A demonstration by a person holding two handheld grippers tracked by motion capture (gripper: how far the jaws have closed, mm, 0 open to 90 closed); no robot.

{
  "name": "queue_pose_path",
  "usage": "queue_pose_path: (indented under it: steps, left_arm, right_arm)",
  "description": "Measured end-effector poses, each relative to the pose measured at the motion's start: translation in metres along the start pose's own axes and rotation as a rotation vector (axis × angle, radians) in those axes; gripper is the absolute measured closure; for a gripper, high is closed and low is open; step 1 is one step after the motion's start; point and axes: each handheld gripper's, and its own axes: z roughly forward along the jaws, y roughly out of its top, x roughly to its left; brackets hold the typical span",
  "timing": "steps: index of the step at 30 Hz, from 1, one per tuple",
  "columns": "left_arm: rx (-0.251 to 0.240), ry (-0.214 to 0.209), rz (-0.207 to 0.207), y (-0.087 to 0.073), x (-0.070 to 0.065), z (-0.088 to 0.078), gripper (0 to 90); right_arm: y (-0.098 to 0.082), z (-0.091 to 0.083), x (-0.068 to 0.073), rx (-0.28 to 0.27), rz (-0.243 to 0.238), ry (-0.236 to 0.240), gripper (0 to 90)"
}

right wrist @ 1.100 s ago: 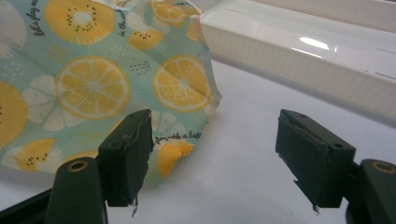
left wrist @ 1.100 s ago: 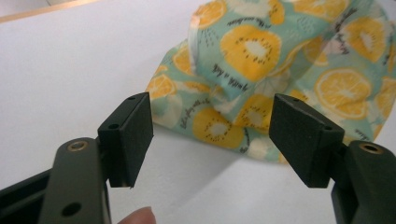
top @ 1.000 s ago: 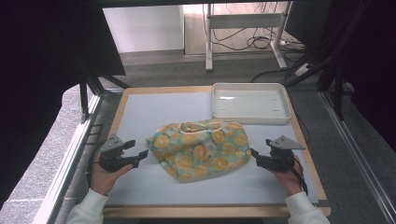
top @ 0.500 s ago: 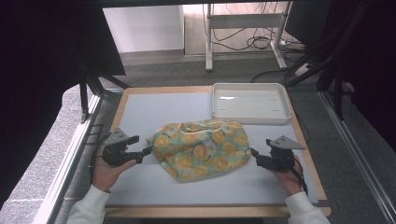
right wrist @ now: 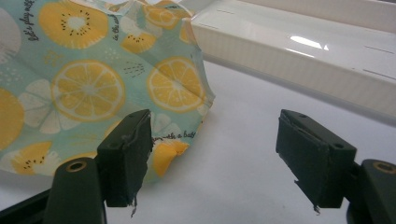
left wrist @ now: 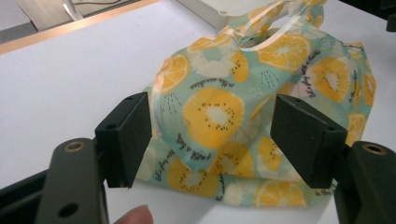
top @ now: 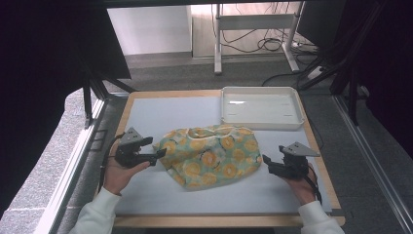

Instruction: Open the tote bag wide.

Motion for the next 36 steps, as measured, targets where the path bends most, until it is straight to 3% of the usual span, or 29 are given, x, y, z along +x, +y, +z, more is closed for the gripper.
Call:
queue_pose_path:
  steps: [16, 23, 28, 33, 36]
  left_arm:
    - [0.060, -0.005, -0.008, 0.011, 0.020, 0.036, 29.2]
    - [0.078, -0.071, -0.042, 0.018, 0.032, 0.054, 26.2]
    - [0.167, -0.104, -0.031, 0.012, 0.036, 0.064, 24.1]
    - [0.207, -0.110, -0.001, 0.010, 0.030, 0.069, 36.7]
    - [0.225, -0.098, 0.010, 0.009, 0.027, 0.071, 52.5]
  right_arm:
    - [-0.001, 0.001, -0.002, 0.007, 0.007, -0.006, 26.6]
    - [-0.002, 0.001, -0.003, 0.007, 0.011, -0.010, 26.5]
    - [-0.002, 0.002, -0.003, 0.012, 0.014, -0.014, 26.5]
    - [-0.002, 0.002, -0.002, 0.019, 0.008, -0.022, 26.5]
    - [-0.002, 0.002, -0.002, 0.016, 0.008, -0.028, 26.5]
